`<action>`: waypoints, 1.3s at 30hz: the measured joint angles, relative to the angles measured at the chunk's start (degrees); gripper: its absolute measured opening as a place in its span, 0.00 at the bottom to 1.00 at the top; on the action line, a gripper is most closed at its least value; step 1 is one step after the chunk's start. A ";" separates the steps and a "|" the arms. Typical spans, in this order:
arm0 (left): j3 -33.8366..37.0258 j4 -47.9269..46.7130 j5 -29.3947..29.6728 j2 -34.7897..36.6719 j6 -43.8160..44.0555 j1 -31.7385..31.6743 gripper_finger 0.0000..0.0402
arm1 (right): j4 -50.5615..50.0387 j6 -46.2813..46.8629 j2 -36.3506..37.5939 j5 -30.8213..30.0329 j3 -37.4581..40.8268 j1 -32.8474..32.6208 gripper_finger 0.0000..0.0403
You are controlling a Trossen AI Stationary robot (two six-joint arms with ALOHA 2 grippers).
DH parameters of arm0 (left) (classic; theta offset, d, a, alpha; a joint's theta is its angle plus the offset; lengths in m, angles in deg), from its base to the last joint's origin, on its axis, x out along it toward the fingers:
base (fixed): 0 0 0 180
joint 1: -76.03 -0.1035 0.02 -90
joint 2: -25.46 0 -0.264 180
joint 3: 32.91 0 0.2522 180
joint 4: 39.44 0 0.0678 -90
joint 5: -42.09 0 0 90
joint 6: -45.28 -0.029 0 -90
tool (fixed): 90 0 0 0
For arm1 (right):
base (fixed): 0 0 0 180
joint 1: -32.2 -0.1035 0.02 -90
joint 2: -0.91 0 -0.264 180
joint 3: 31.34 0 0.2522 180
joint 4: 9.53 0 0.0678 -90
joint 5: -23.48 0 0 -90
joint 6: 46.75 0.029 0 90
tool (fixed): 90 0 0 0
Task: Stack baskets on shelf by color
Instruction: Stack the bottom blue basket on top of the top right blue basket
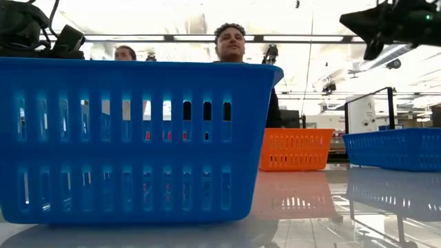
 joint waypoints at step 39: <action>0.00 -0.04 -0.02 0.08 0.00 0.02 0.00 | -37.80 18.50 -75.82 -3.99 -59.04 -26.38 0.34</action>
